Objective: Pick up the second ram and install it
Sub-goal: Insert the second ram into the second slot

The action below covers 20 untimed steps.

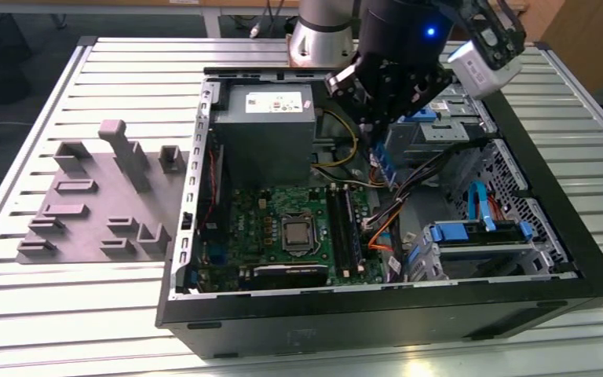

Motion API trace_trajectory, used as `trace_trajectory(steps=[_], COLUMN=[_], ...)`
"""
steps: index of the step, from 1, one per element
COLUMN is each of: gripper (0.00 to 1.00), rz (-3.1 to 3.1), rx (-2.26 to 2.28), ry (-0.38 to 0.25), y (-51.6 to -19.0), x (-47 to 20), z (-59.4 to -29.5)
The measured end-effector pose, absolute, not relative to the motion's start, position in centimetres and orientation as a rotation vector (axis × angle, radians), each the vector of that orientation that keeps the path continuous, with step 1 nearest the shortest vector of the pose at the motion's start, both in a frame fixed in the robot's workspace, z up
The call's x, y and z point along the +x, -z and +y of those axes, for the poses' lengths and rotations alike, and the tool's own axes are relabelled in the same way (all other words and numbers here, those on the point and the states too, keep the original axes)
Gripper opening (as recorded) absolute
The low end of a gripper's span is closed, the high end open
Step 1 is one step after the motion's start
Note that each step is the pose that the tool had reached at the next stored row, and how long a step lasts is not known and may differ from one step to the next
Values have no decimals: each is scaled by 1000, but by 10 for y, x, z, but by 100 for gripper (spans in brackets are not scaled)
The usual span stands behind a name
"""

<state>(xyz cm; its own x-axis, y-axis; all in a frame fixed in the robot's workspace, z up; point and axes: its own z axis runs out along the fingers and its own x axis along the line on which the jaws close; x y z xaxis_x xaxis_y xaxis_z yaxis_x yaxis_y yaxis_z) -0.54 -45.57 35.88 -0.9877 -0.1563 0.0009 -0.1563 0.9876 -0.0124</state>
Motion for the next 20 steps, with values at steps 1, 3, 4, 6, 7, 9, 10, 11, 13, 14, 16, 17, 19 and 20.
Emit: trace_trajectory(steps=[1, 3, 4, 6, 7, 9, 10, 11, 13, 14, 16, 17, 19, 20], gripper=[14, 14, 14, 14, 14, 14, 14, 14, 14, 14, 14, 14, 14, 14], rz=[3133, 3137, 3139, 3141, 3141, 3142, 3142, 3142, 3142, 3142, 3142, 3142, 3142, 3142], rx=[-226, -170, -142, -91, -78, -67, -63, -61, -57, -57, -57, -57, -57, -57], ry=[20, 20, 20, 20, 20, 20, 20, 20, 20, 20, 16, 13, 13, 13], y=[-358, -357, -356, -355, -355, -355, -355, -354, -354, -354, -354, -354, -354, -354], x=[-5, -5, -5, -6, -6, -9, -10, -12, -13, -13, -13, -13, -13, -13], z=[-456, -456, -456, -456, -456, -456, -456, -456, -456, -456, -456, -456, -456, -456])
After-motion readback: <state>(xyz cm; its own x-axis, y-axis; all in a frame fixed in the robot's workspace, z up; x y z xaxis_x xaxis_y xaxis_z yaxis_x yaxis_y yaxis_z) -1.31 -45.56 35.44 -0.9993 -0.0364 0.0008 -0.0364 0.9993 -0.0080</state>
